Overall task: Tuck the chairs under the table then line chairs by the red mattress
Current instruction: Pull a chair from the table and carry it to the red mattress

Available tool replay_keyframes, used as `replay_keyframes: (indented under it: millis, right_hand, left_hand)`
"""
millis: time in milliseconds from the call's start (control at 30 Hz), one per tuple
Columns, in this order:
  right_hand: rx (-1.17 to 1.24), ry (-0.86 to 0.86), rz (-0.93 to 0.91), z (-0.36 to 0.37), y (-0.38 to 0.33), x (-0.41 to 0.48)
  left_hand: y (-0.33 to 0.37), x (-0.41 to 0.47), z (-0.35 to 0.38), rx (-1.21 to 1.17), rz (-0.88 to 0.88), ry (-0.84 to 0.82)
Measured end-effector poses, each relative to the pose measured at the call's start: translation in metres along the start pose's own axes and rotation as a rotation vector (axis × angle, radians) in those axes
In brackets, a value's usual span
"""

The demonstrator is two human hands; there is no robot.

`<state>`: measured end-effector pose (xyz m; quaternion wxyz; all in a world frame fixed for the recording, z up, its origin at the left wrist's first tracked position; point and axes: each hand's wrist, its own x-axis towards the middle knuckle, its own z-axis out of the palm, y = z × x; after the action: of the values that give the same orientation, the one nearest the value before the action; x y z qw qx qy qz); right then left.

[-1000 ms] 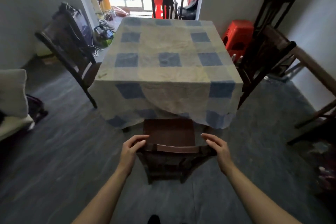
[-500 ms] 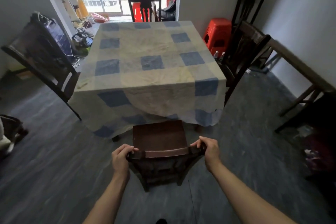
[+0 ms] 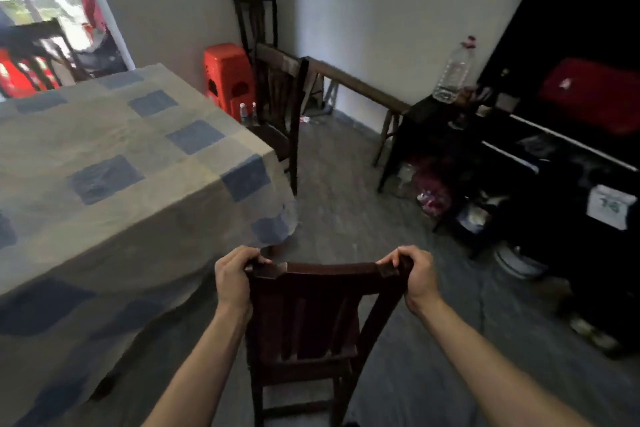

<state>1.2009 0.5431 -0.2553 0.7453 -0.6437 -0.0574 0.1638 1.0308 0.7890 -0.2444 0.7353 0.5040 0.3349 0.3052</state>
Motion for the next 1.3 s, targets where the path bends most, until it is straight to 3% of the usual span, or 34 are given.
replay_keyframes:
  millis: [200, 467, 867, 1300]
  right_hand:
    - [0.044, 0.389, -0.094, -0.146, -0.053, -0.037]
    - [0.016, 0.805, -0.402, -0.323, -0.130, -0.094]
    - [-0.068, 1.167, -0.547, -0.557, -0.202, -0.168]
    - [0.020, 1.674, -0.555, -0.814, -0.229, -0.247]
  left_hand:
    - [-0.023, -0.012, 0.168, -0.001, -0.133, -0.391]
    - [-0.052, -0.103, 0.393, -0.033, -0.194, -0.810]
    - [-0.121, -0.278, 0.650, -0.047, -0.329, -1.128]
    - [-0.259, -0.512, 0.926, 0.106, -0.447, -1.521]
